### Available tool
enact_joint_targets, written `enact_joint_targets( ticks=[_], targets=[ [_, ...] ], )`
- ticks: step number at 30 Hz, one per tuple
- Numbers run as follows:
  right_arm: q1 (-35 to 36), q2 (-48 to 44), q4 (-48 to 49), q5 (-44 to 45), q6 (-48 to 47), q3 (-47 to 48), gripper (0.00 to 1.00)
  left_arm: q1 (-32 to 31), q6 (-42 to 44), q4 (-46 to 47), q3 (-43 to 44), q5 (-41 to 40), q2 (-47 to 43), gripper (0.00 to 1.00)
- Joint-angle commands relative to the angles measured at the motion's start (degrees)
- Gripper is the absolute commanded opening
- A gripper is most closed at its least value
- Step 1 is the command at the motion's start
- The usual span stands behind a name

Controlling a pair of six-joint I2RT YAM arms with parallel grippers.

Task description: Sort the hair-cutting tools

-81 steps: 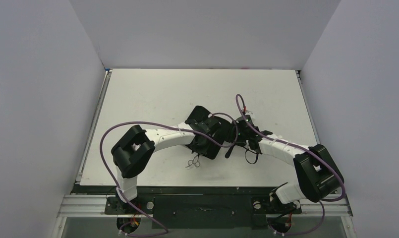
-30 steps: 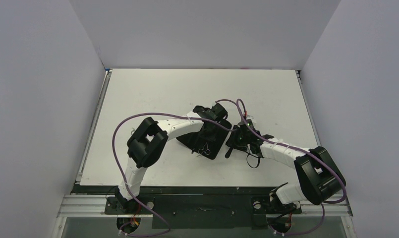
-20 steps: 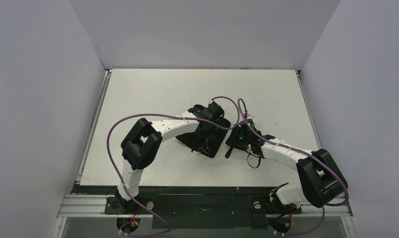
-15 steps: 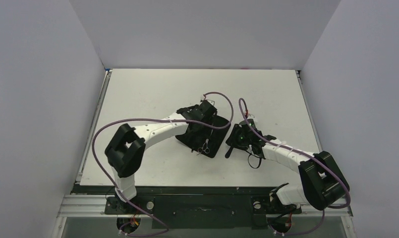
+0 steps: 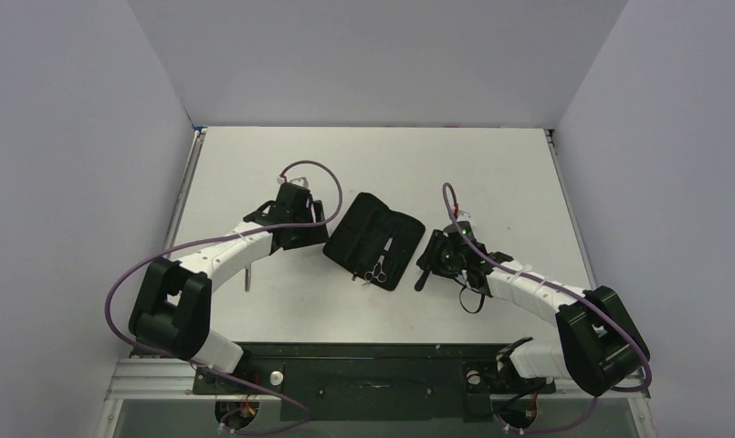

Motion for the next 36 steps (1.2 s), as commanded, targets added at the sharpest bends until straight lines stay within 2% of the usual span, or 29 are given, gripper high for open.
enact_joint_targets(
  ticks=[1,9,16,19,22,33,36],
  targets=[
    [-0.4,-2.3,1.2,-0.6,-1.0,-0.4,0.36,1.2,-1.8,11.9,-1.7,15.3,0.1,0.64],
    [-0.1,-3.5,0.7,-1.1,-0.8,-0.2,0.36,0.9,-4.7,19.2,-5.6,21.0,3.2,0.64],
    [2.1,-3.6,-0.2,-0.1,-0.8,0.8,0.36,0.3,-6.1,22.6,-9.4,21.9,3.3,0.4],
    [4.9,-3.5,-2.8,4.0,-1.6,2.9,0.36,-0.7,-6.6,24.4,-11.9,20.3,0.9,0.31],
    [8.0,-3.0,-4.5,7.4,-2.2,4.6,0.35,-2.0,-6.8,25.0,-13.6,19.1,-1.2,0.26],
    [9.3,-4.3,-7.6,13.0,-3.0,7.1,0.35,-5.7,-7.7,25.8,-17.6,17.1,-6.1,0.0],
    [10.2,-4.7,-8.3,14.5,-4.3,7.3,0.35,-6.5,-7.7,25.9,-18.9,16.6,-8.0,0.0]
  ],
)
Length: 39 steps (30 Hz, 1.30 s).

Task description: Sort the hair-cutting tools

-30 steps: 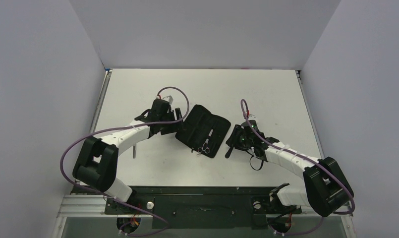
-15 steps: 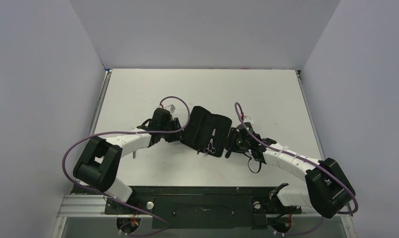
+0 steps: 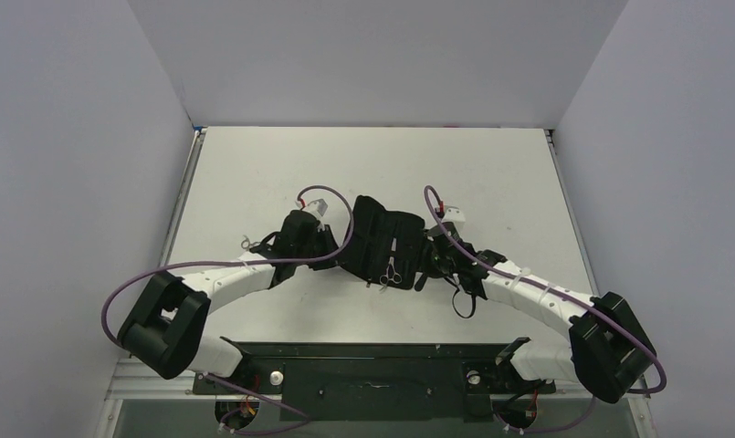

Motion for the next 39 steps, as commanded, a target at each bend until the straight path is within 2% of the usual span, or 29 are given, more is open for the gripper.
enact_joint_targets(
  ticks=[1,7,11,19,29,39],
  targets=[
    [2.1,-2.4,-1.4,4.8,-2.5,2.3,0.35,-1.2,-0.2,2.3,-1.7,-1.0,-3.6,0.0],
    [5.5,-4.4,0.3,11.2,-2.9,0.6,0.35,-3.1,-1.0,2.8,-4.0,-1.8,-6.1,0.0],
    [7.5,-4.5,4.2,12.1,-3.6,-0.6,0.34,-3.6,-1.1,2.4,-4.7,-2.7,-6.9,0.0],
    [11.0,4.4,2.4,13.1,-4.8,5.0,0.27,-3.7,-1.6,1.7,-5.7,-3.8,-8.4,0.0],
    [14.1,15.2,0.6,12.3,-5.2,12.4,0.27,-3.8,-1.2,1.3,-6.0,-4.0,-9.2,0.0],
    [16.2,18.1,-2.6,13.4,-4.8,13.6,0.29,-3.8,-1.1,1.2,-6.1,-3.9,-8.5,0.0]
  ],
)
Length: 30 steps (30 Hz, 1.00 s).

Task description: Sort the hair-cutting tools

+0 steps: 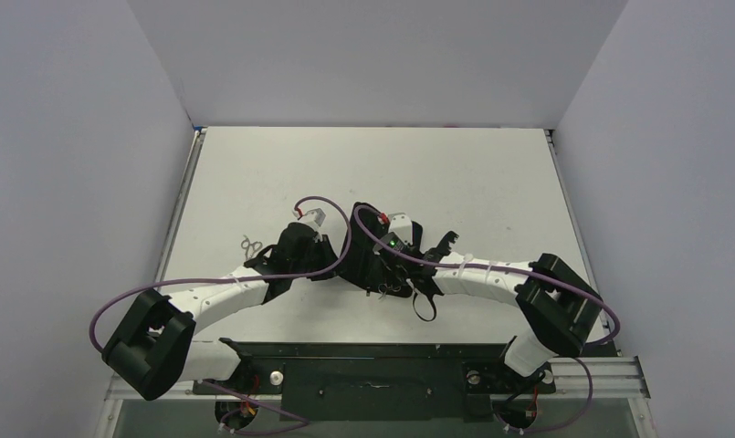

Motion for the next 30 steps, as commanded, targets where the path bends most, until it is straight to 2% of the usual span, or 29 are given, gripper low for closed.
enact_joint_targets(
  ticks=[1,19,30],
  targets=[
    [1.3,0.3,-1.9,2.4,-0.1,1.8,0.29,-0.3,0.5,0.8,-0.1,-0.4,-1.0,0.0],
    [2.0,3.6,-2.8,4.2,2.3,2.0,0.16,-0.8,0.2,0.4,-0.3,-0.4,-1.4,0.0],
    [-0.4,5.4,-1.9,4.3,3.2,3.3,0.1,-2.1,0.5,0.2,-0.3,-0.7,-0.5,0.0]
  ],
)
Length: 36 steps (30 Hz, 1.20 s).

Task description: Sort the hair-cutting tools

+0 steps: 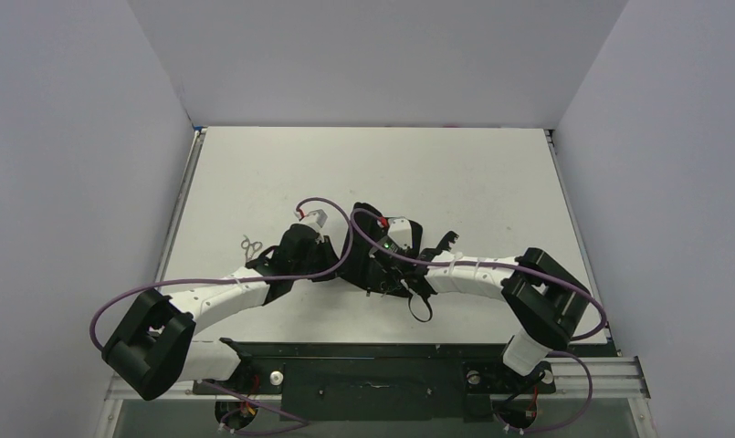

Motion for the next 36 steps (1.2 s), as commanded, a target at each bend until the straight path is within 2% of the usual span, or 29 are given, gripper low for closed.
enact_joint_targets(
  ticks=[1,13,15,20,25,27,32,34,36],
  targets=[
    [-1.5,1.8,0.6,1.6,1.0,2.7,0.1,-1.1,0.5,0.2,-0.2,0.5,-0.5,0.0],
    [-4.7,2.9,3.1,0.4,3.0,3.1,0.09,-2.0,0.7,-0.1,-0.1,0.2,-0.4,0.0],
    [-4.7,2.0,3.1,0.1,2.8,3.0,0.12,-2.1,0.7,-0.3,0.0,0.0,-0.4,0.0],
    [-4.5,-2.2,2.8,-1.1,2.8,1.1,0.27,-2.1,0.7,-0.9,0.4,-0.4,-0.4,0.0],
    [-3.6,-8.1,1.6,-2.2,3.0,-1.5,0.31,-2.1,0.7,-1.1,0.5,-0.7,-0.5,0.0],
    [-2.9,-9.4,1.5,-3.0,3.0,-2.7,0.26,-2.1,0.7,-1.2,0.5,-0.8,-0.5,0.0],
    [-1.0,-11.4,2.2,-5.0,3.0,-5.3,0.05,-2.1,0.7,-1.0,0.3,-0.7,-0.6,0.0],
    [-0.4,-10.3,2.6,-6.1,2.9,-5.7,0.0,-2.2,0.7,-0.8,0.4,-0.7,-0.6,0.0],
    [-0.1,-8.8,2.9,-6.9,2.8,-5.8,0.0,-2.2,0.7,-0.8,0.4,-0.5,-0.3,0.0]
  ],
)
